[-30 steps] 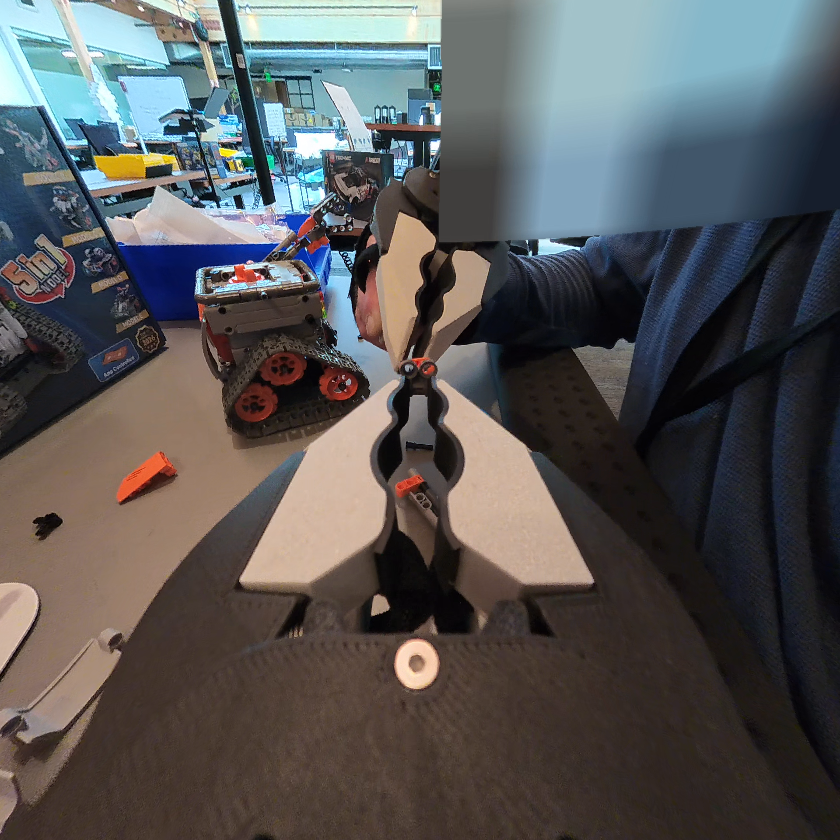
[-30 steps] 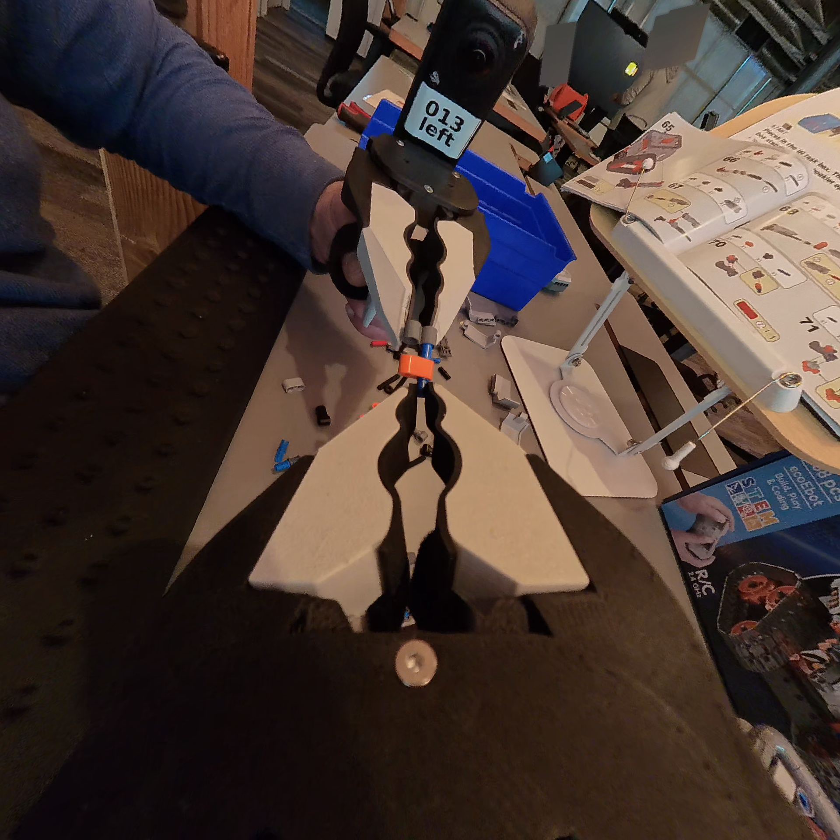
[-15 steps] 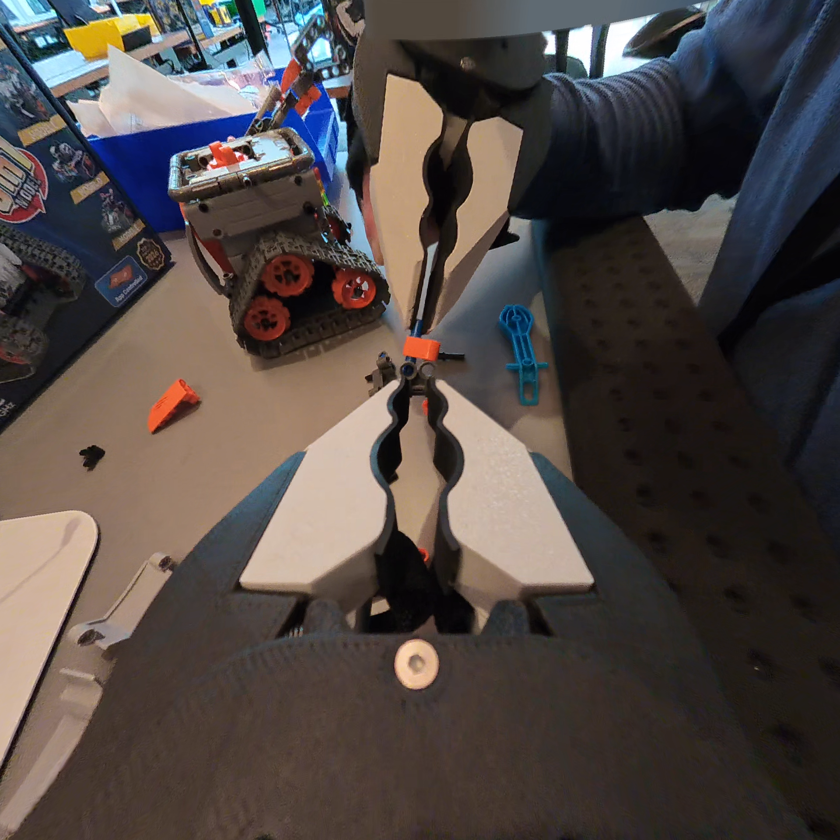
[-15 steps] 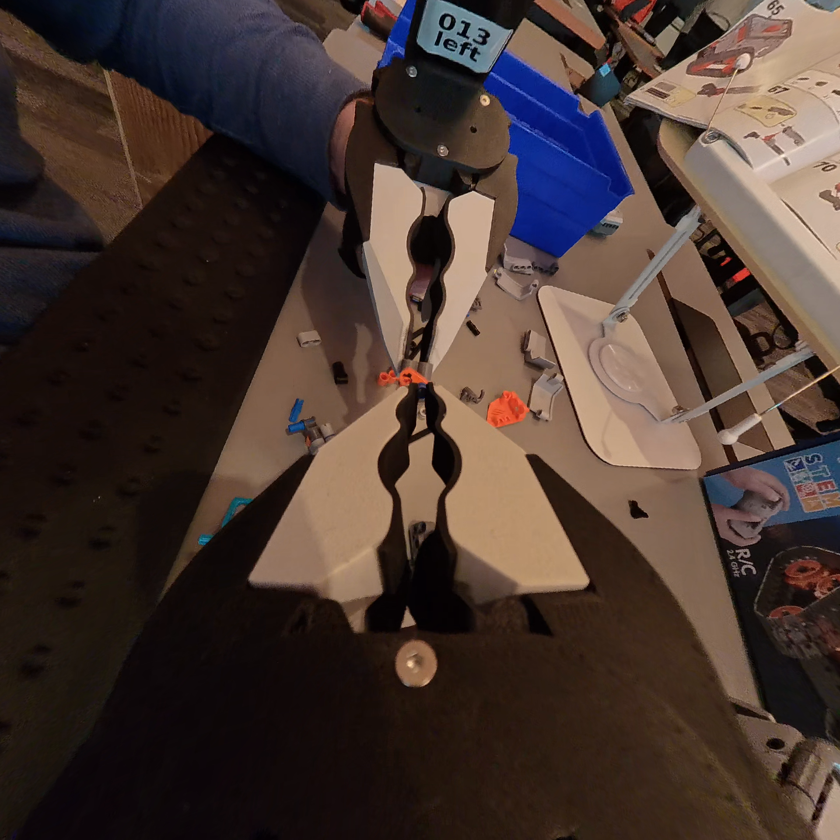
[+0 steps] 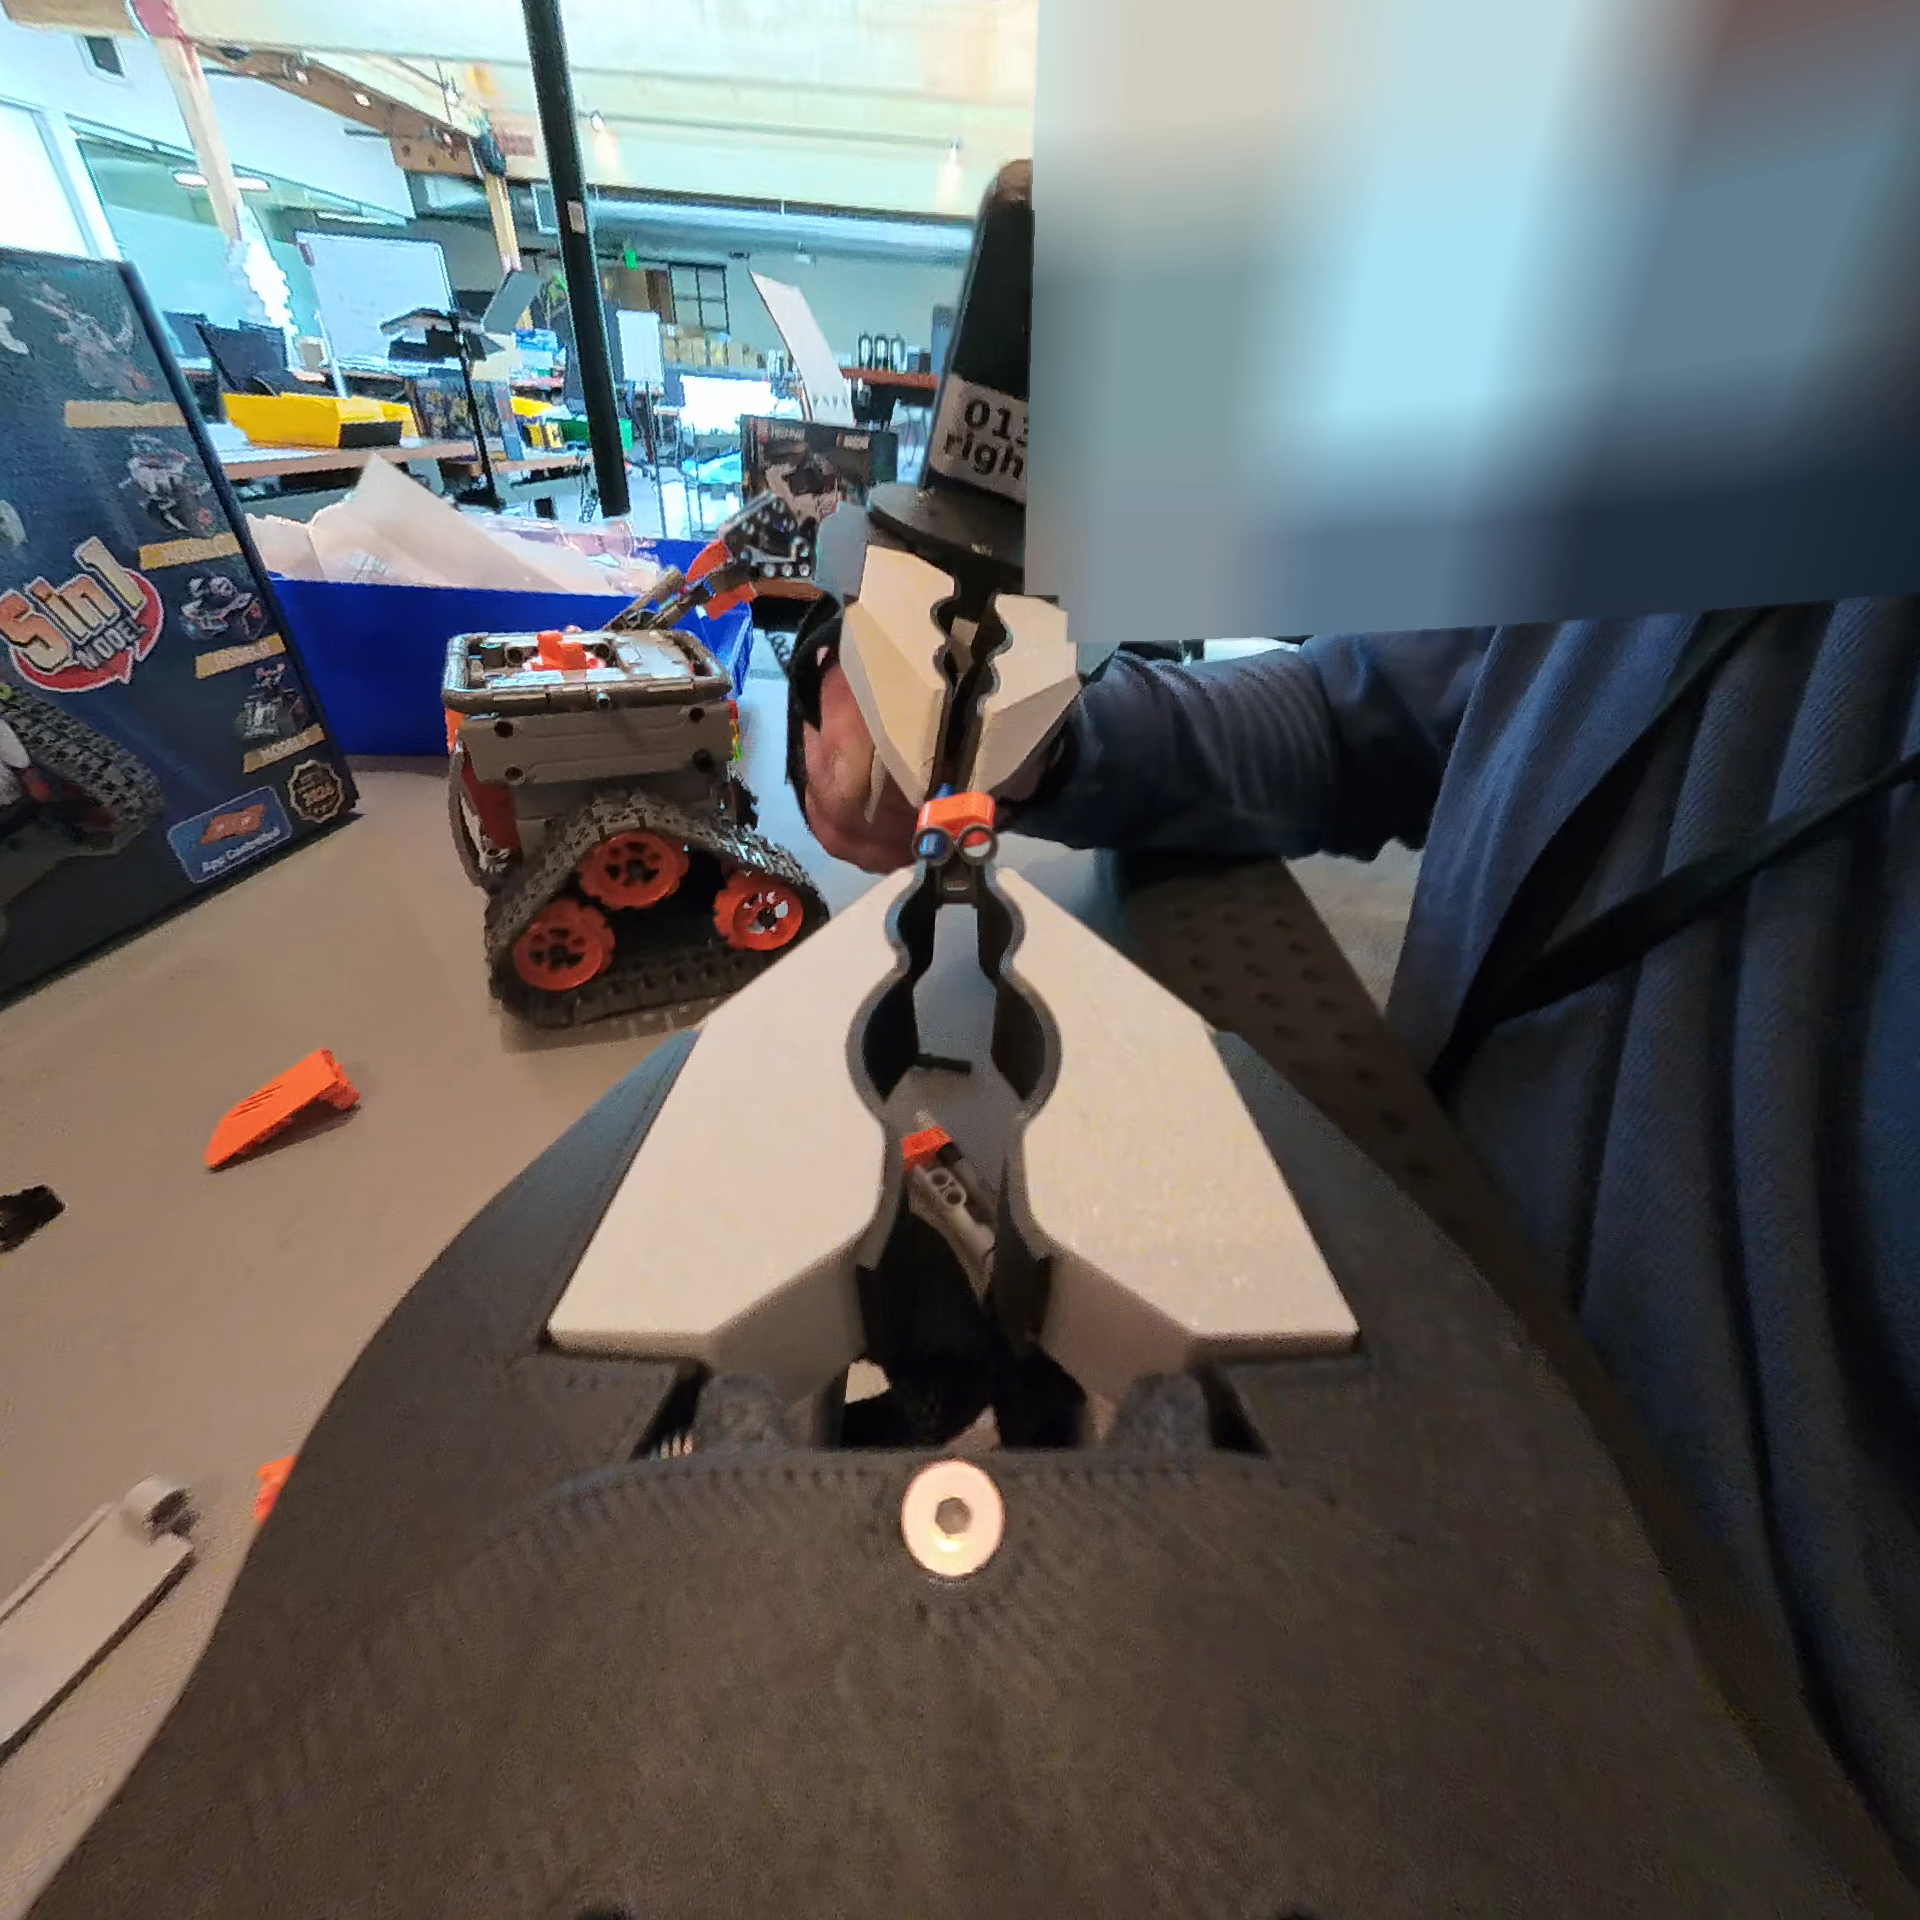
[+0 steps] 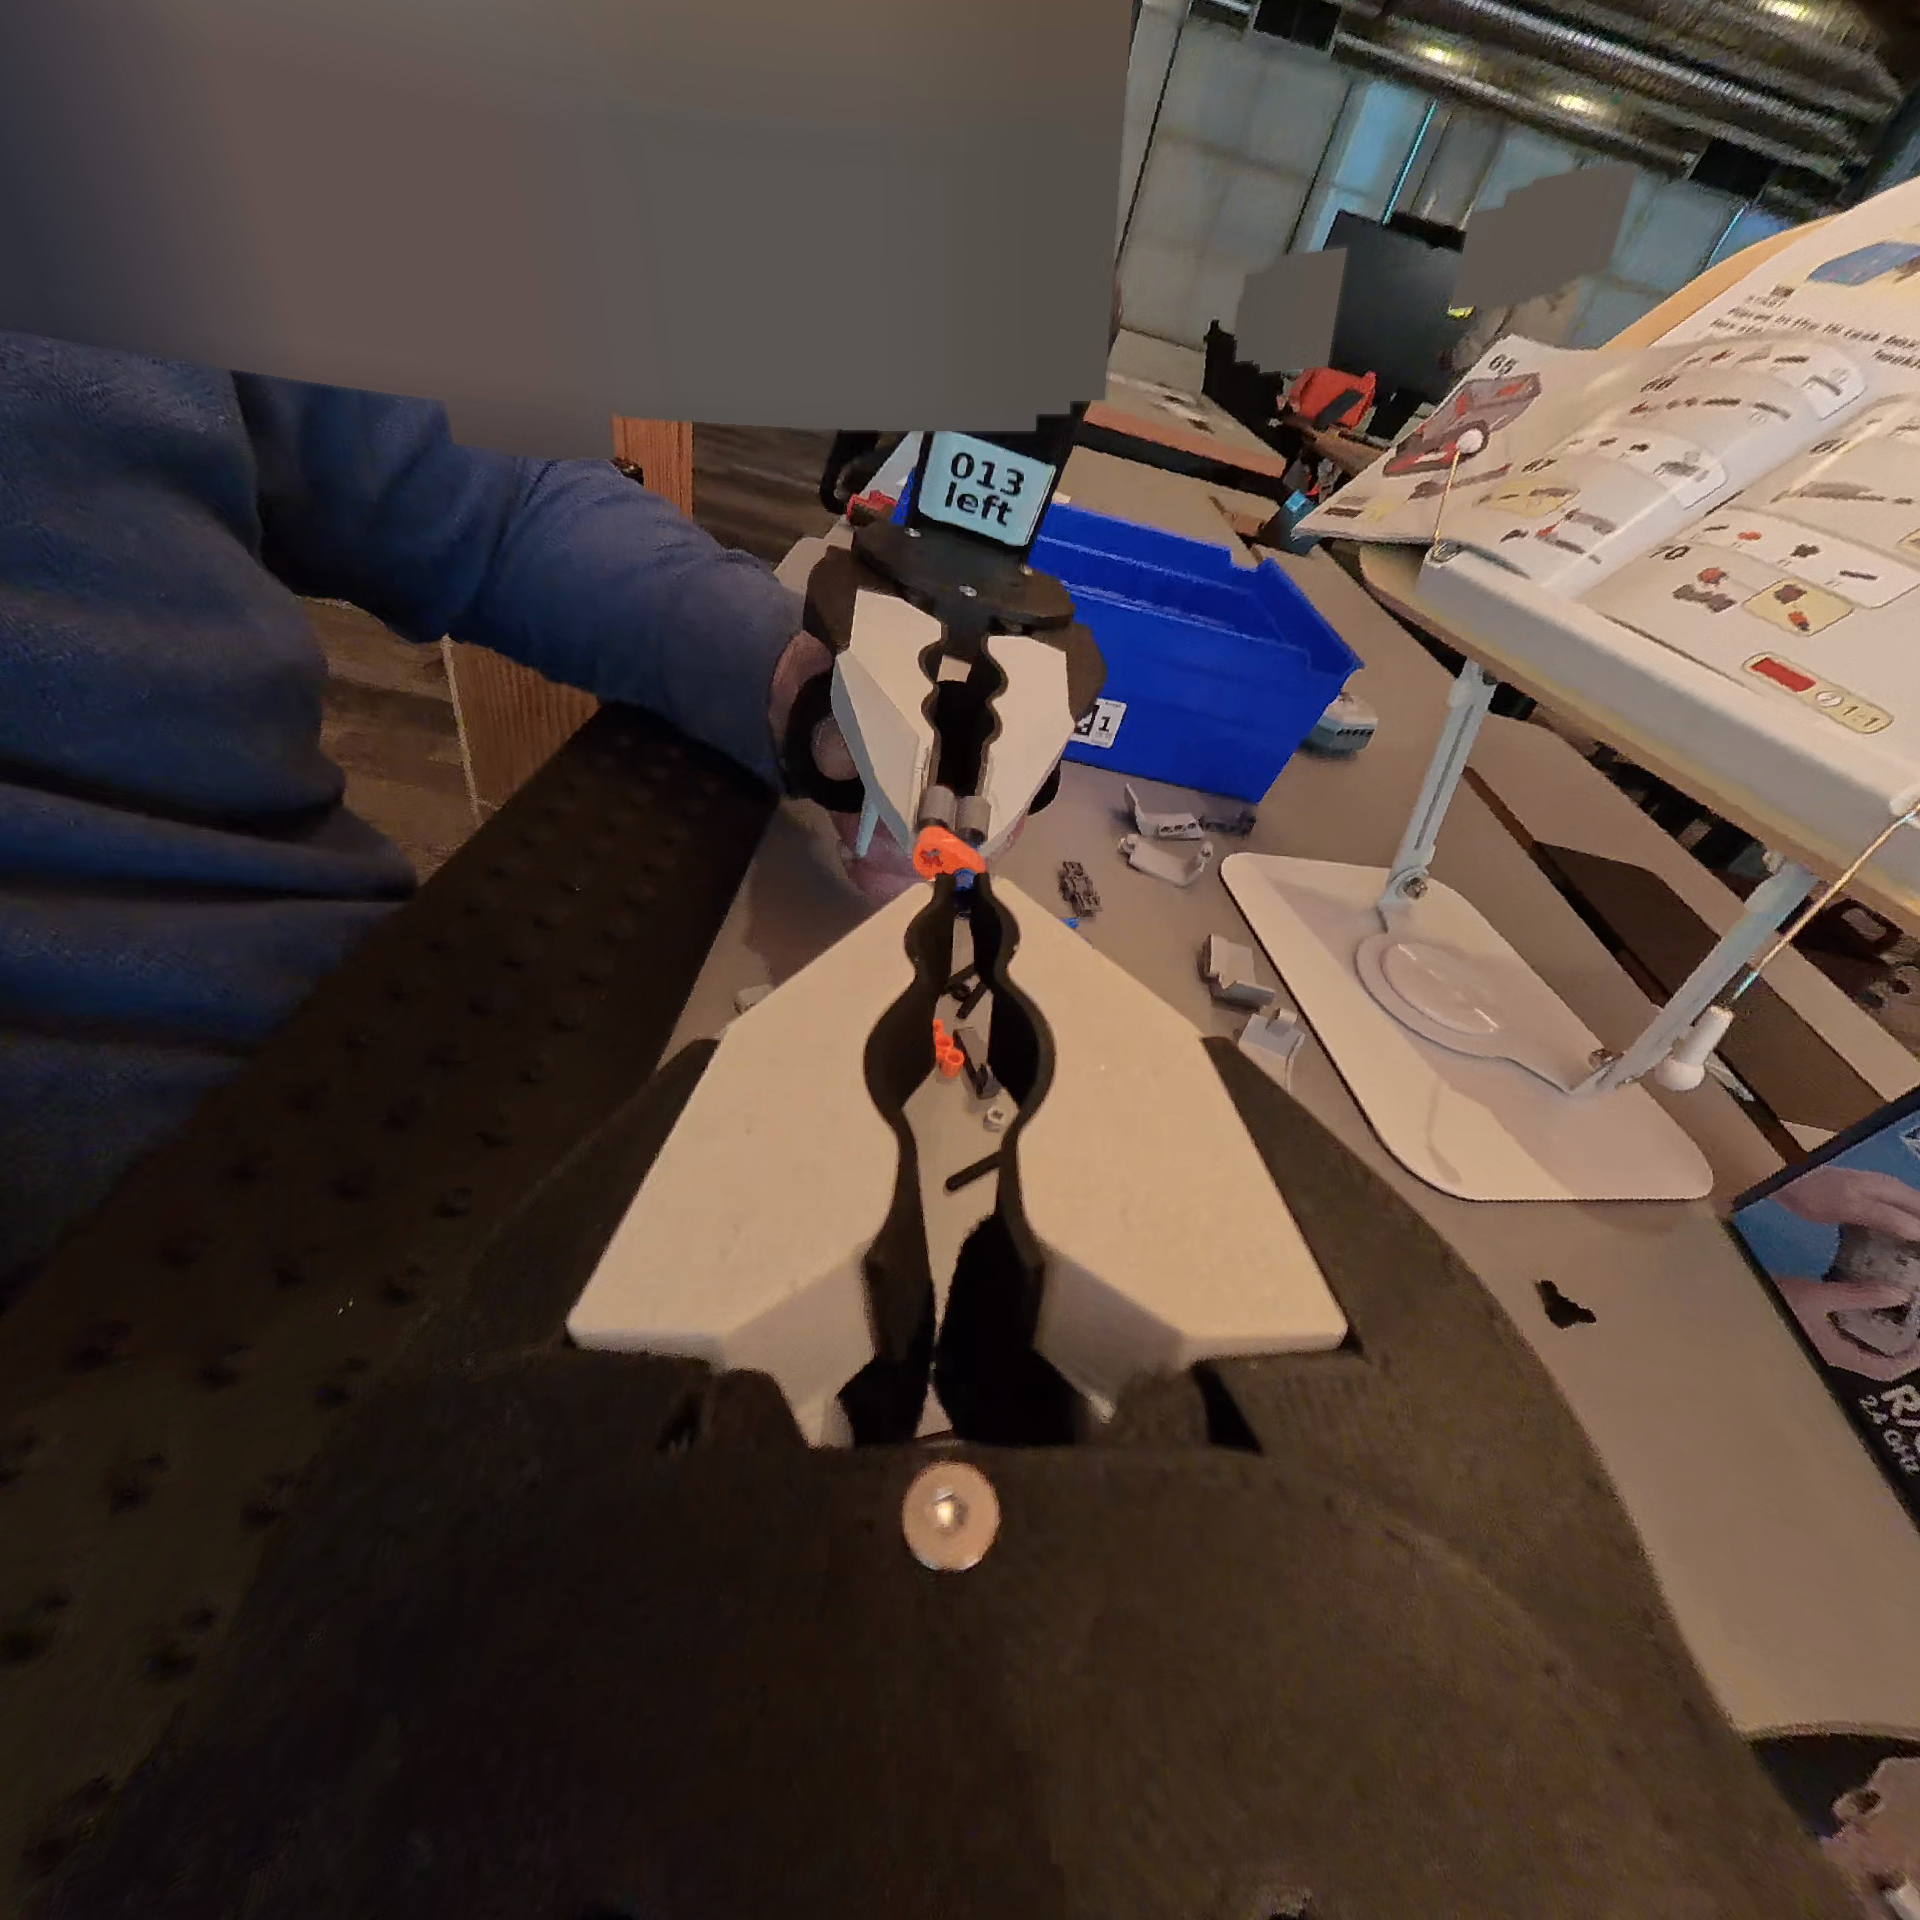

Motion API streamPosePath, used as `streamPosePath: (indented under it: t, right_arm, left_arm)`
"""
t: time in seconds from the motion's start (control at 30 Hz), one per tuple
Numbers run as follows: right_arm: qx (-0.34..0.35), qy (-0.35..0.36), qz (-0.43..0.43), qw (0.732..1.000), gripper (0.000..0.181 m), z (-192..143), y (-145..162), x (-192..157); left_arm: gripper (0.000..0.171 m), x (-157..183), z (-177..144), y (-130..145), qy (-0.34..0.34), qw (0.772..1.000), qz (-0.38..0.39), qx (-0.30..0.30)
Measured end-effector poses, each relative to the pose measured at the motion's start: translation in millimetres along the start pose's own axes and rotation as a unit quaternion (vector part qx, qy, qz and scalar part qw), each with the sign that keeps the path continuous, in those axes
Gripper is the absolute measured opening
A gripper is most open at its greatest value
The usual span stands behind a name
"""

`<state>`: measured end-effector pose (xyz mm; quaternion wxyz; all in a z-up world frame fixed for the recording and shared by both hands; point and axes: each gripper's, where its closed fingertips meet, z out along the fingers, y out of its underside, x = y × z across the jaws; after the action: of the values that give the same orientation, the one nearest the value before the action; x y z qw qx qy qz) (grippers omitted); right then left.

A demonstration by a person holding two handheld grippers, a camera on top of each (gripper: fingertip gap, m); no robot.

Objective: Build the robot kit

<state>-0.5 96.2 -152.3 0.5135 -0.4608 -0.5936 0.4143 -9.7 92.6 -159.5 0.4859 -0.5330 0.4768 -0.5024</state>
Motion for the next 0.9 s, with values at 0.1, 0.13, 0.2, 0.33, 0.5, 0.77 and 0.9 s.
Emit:
streamPosePath:
  t: [0.1, 0.13, 0.2, 0.33, 0.5, 0.77, 0.9]
  right_arm:
    - [0.014, 0.008, -0.011, 1.000, 0.000, -2, -8, 0]
    - [0.018, 0.012, -0.016, 1.000, 0.000, -2, -11, 0]
    - [0.030, 0.020, -0.021, 0.999, 0.000, -5, -19, 0]
    - [0.034, 0.030, -0.033, 0.998, 0.000, -4, -24, -1]
    - [0.045, 0.045, -0.036, 0.997, 0.000, -7, -29, 2]
    - [0.039, 0.067, -0.061, 0.995, 0.000, -6, -31, 3]
    - [0.032, 0.079, -0.085, 0.993, 0.001, -5, -31, 3]
  left_arm:
    - [0.006, 3, 0, -9, 0.016, 0.999, -0.027, 0.033]
    - [0.006, 4, 0, -12, 0.022, 0.998, -0.034, 0.043]
    - [0.006, 6, -1, -20, 0.037, 0.995, -0.061, 0.071]
    - [0.006, 6, 0, -28, 0.047, 0.990, -0.092, 0.100]
    - [0.005, 8, 2, -32, 0.063, 0.985, -0.108, 0.118]
    - [0.006, 7, 2, -36, 0.073, 0.980, -0.128, 0.133]
    - [0.006, 8, 1, -36, 0.076, 0.979, -0.133, 0.133]
